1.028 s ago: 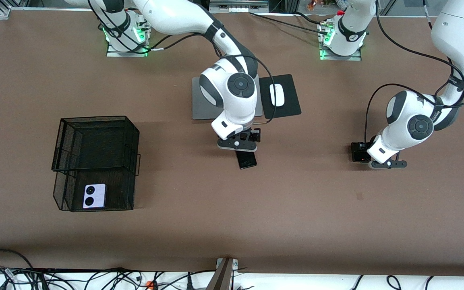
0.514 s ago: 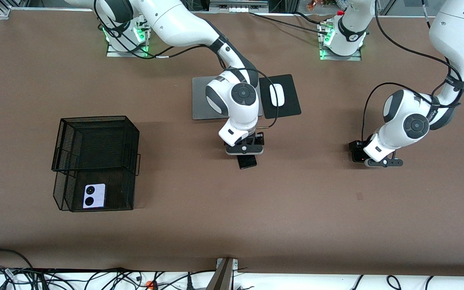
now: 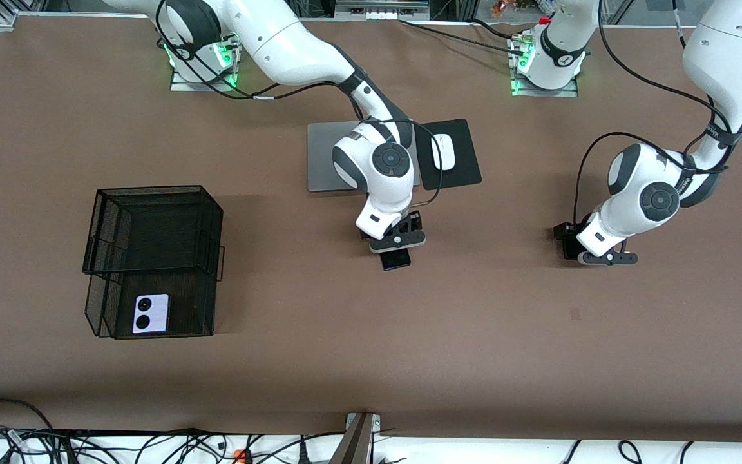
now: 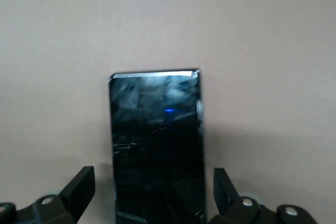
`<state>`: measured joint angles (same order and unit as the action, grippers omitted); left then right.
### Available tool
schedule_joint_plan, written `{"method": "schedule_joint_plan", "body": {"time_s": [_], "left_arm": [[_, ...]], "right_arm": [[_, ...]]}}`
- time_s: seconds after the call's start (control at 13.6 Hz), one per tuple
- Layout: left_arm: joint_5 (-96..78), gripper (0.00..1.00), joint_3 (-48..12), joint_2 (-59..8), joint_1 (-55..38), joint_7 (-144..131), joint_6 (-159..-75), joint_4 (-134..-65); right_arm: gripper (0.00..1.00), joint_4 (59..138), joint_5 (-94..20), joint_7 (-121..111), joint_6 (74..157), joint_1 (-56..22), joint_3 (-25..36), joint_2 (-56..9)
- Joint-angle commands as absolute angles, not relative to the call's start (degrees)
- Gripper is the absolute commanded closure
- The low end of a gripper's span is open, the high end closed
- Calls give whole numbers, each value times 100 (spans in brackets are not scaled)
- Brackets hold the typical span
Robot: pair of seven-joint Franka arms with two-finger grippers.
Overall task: Place phones with both arms
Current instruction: 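Grasp the black phone with the right gripper while the left lifts the flip phone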
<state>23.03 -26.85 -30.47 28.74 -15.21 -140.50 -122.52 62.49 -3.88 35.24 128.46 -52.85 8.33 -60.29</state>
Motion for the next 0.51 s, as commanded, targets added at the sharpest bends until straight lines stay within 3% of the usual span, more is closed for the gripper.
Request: {"method": "schedule_joint_plan", "body": {"time_s": [0.0,0.22,0.44], "left_arm": [[2461,0,-2707,-3102,2962,-1529,-14194,-12305],[2461,0,-2707,-3138,2979,-1529,-14194,-12305],[2461,29,-2698,-3146,2979,-1503,-14194,-12296]], "right_arm": [[0,6196,-316,3419,12858,-5256,686,-6047],[0,6283,-272,3271,12814,-5230,694,-6012],[0,6328,-246,3225,12814,-5212,703,-6003]]}}
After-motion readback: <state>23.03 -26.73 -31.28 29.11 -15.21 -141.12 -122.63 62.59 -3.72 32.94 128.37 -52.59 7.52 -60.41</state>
